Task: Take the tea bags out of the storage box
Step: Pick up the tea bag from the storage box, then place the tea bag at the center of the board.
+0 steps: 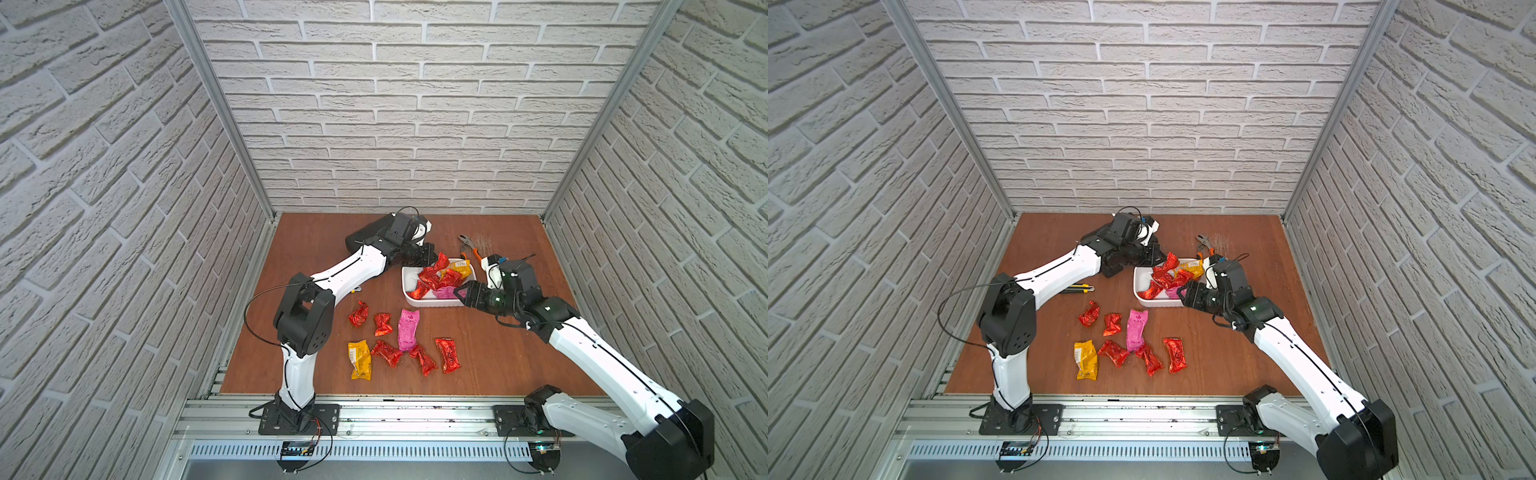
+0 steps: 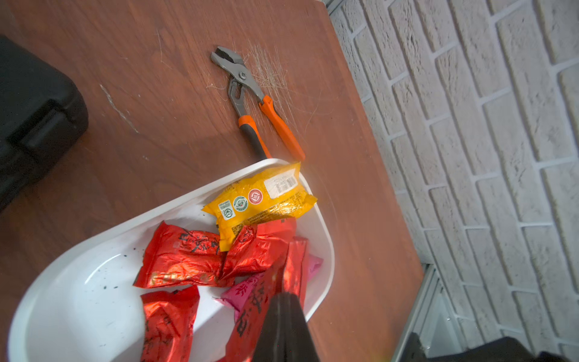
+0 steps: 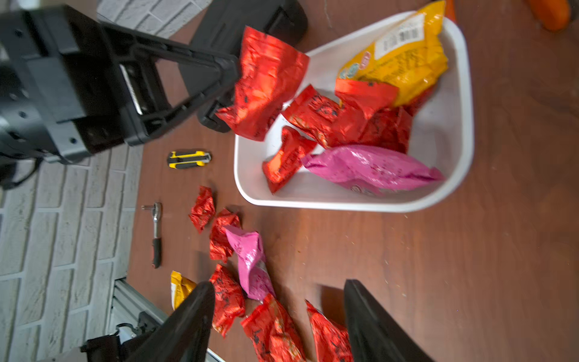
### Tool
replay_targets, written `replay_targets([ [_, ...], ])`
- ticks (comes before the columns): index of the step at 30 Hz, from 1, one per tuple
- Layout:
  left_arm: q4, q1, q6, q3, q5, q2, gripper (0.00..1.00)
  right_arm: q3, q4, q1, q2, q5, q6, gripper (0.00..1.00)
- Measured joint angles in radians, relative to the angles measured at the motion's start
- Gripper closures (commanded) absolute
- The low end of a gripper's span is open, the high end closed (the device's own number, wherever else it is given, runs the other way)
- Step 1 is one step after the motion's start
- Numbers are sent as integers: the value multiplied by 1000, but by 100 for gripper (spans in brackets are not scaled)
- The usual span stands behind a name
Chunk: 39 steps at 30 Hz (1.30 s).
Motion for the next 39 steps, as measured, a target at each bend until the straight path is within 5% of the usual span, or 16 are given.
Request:
replay_targets([
  [20,289,21,-275,-100,75,-19,100,68,469,-262,327,-369,117,26],
  [32,308,23,-293,-101,101,-19,100,146,513,-270,468,-454,111,30],
  [39,320,22,-307,-101,107,-19,100,174,546,-270,520,-490,115,42],
])
